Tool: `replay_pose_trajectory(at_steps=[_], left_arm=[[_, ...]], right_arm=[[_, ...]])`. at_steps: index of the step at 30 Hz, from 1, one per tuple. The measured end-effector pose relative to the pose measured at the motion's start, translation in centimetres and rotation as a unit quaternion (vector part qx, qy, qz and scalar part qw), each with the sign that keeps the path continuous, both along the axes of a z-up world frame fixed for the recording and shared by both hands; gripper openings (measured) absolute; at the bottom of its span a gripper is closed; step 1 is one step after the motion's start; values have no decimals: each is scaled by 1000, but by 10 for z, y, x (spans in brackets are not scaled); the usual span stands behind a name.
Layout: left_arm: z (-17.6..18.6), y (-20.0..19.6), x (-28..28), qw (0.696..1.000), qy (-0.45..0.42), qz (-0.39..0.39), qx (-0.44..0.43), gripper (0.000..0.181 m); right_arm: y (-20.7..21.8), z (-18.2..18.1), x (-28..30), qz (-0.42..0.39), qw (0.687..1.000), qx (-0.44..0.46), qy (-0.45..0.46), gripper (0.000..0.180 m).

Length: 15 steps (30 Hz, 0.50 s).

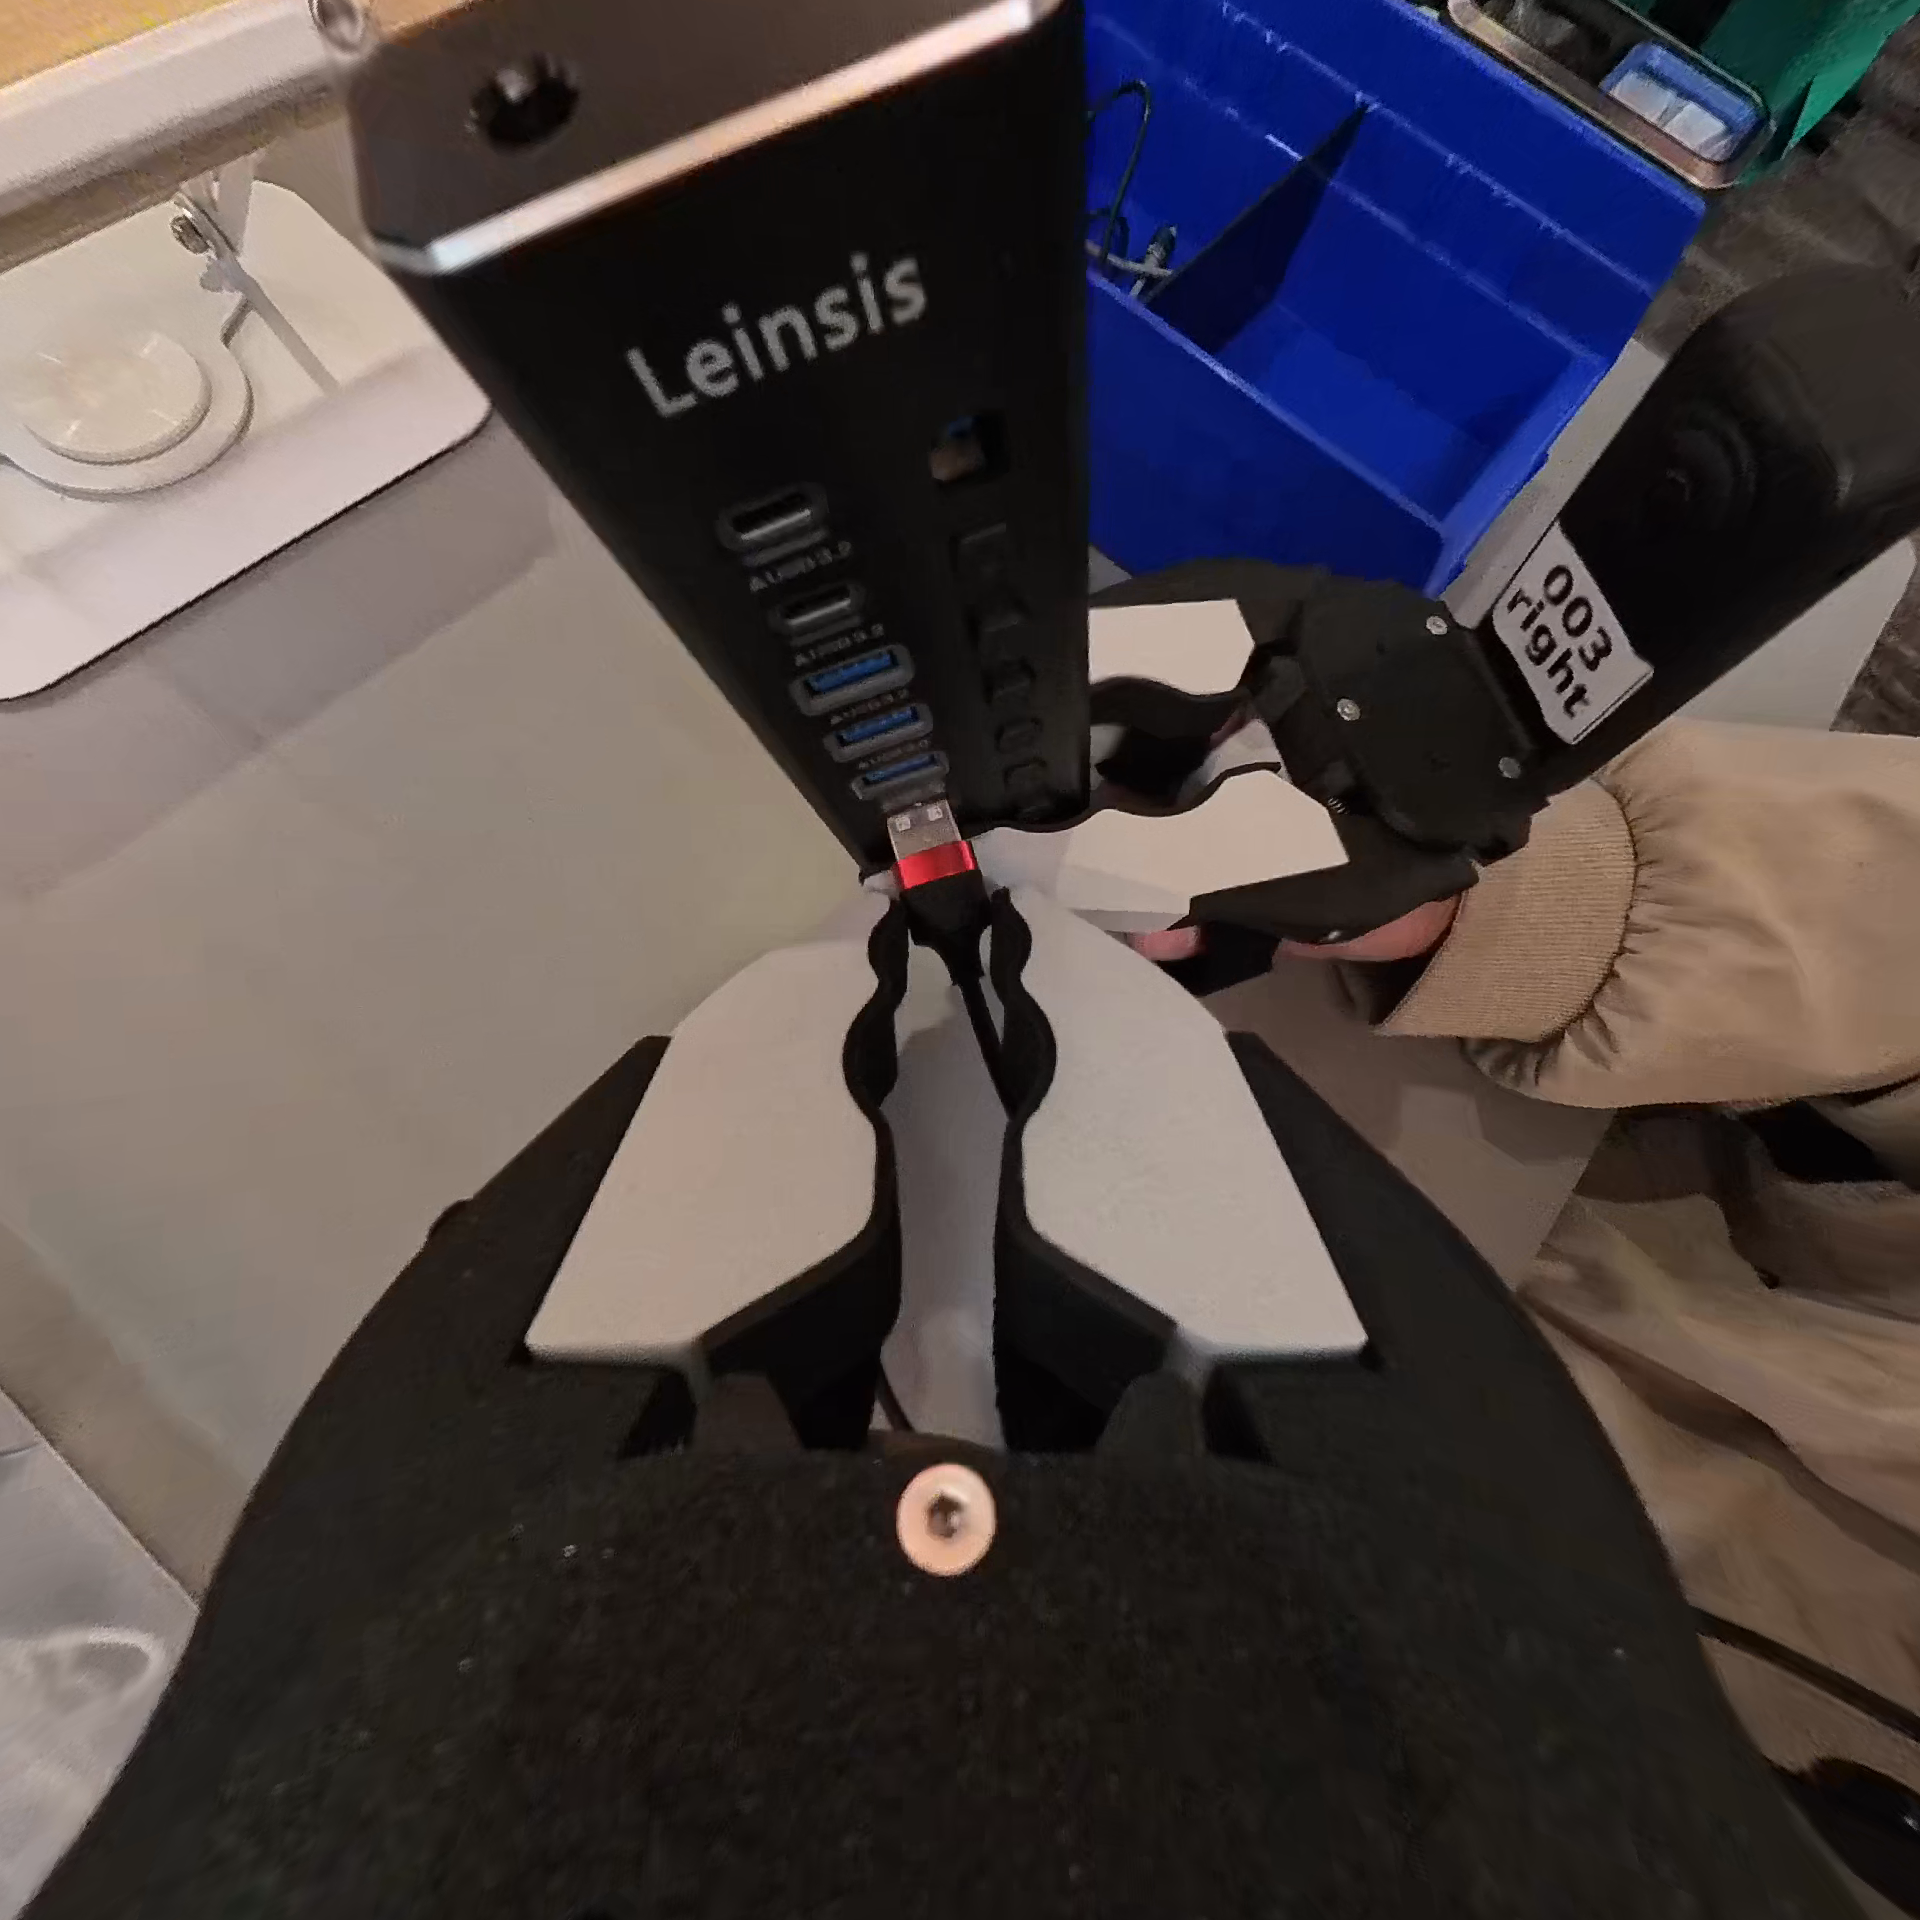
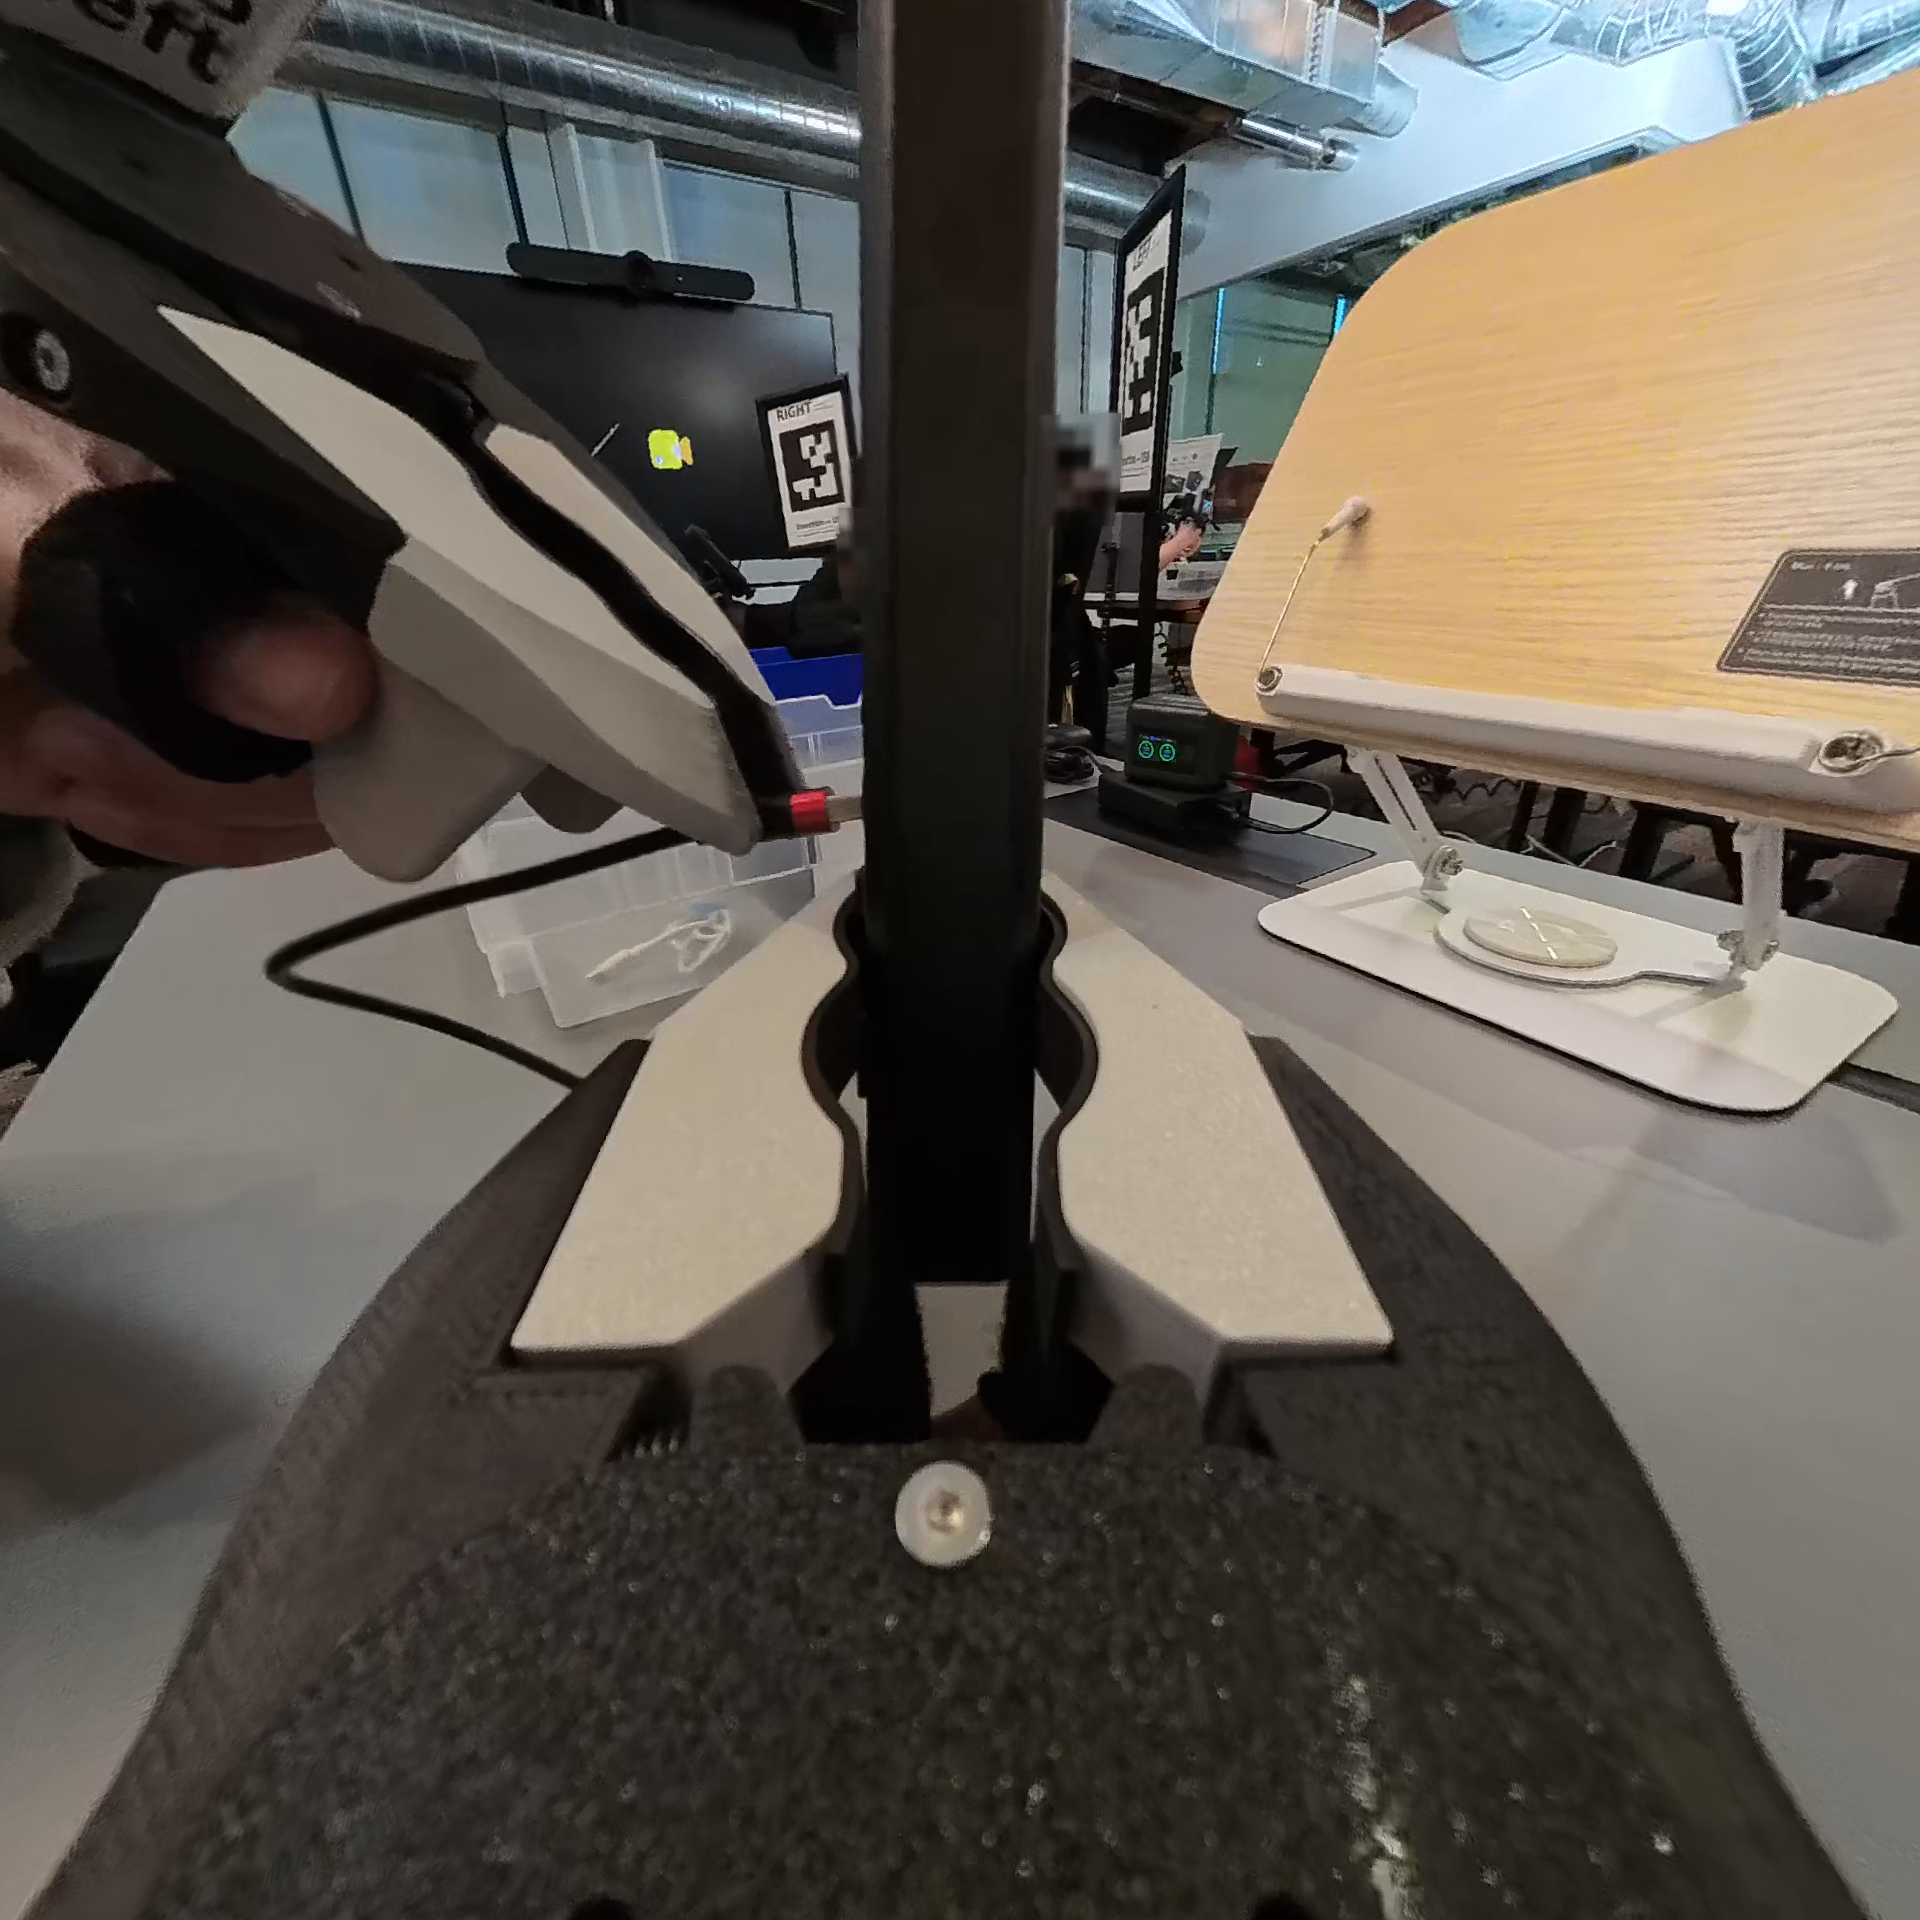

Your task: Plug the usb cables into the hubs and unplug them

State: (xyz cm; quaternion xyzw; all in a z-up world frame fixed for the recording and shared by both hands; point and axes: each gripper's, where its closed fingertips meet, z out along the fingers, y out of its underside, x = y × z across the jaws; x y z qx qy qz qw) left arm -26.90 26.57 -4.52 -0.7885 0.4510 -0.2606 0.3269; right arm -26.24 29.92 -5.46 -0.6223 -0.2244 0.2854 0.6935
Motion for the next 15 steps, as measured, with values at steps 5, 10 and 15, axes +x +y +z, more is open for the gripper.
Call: replay_pose_trajectory(at_steps=[5,10,15], left_arm=[[-1,-2,-3,1000,15,-2,-1,15],[-2,-1,-5,1000,-12,-10,-22,14],[0,6,-3,999,-32,-8,2,15]], right_arm=[[-2,1,0,-27,997,45,-56,27],[-2,-3,-4,-31,996,40,-77,27],[-1,-3,-7,-28,998,8,-49,27]])
